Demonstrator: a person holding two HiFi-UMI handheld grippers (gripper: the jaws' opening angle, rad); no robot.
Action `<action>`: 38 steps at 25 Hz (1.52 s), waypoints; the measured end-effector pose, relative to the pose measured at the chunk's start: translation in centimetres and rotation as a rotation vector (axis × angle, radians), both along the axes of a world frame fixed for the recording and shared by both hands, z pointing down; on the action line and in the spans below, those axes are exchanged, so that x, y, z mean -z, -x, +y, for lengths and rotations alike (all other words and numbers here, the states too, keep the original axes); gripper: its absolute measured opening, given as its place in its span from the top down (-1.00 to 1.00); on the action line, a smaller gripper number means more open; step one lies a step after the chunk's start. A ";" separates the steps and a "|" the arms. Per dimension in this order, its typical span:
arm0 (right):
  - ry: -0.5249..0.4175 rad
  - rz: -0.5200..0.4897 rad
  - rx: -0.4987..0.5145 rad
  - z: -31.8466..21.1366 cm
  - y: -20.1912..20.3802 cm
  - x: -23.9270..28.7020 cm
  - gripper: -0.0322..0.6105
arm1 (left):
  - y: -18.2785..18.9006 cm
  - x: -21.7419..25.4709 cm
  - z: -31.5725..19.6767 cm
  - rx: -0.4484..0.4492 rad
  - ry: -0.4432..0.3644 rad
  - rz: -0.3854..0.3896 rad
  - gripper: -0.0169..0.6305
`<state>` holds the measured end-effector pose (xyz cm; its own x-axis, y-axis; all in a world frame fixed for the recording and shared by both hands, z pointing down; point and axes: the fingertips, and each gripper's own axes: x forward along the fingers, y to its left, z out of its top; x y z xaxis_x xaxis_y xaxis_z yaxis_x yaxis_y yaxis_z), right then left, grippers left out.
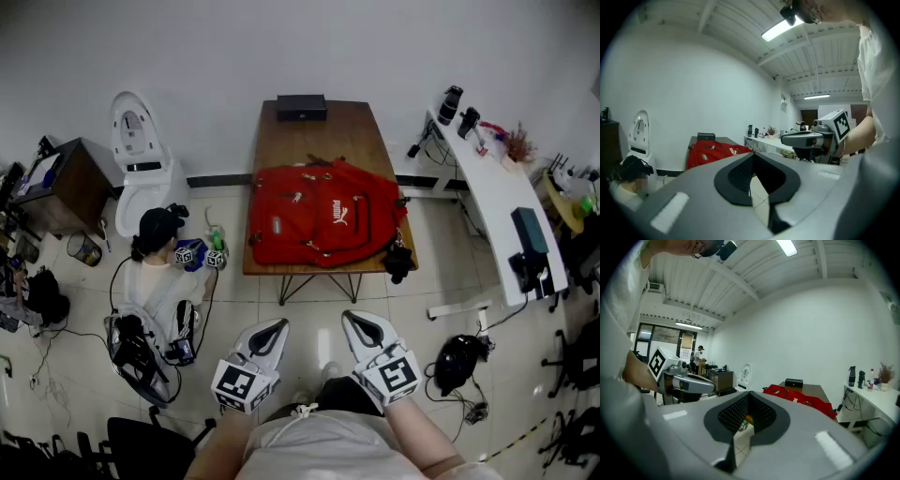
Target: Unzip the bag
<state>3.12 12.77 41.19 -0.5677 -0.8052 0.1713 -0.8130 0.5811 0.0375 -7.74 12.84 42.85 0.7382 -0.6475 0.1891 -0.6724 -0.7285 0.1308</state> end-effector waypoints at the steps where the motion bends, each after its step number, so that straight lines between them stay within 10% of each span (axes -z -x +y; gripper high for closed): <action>1: 0.000 -0.001 -0.001 -1.1 -0.3 -0.2 0.88 | -0.3 -0.2 -0.9 0.000 -0.003 0.000 0.93; 19: 0.018 0.047 0.116 -24.1 -5.7 -2.1 0.88 | -4.4 -2.2 -22.8 0.132 0.025 -0.034 0.93; 38: 0.426 0.072 0.302 -24.8 2.5 -15.9 0.47 | -5.2 -12.0 -29.0 0.036 0.226 -0.127 0.93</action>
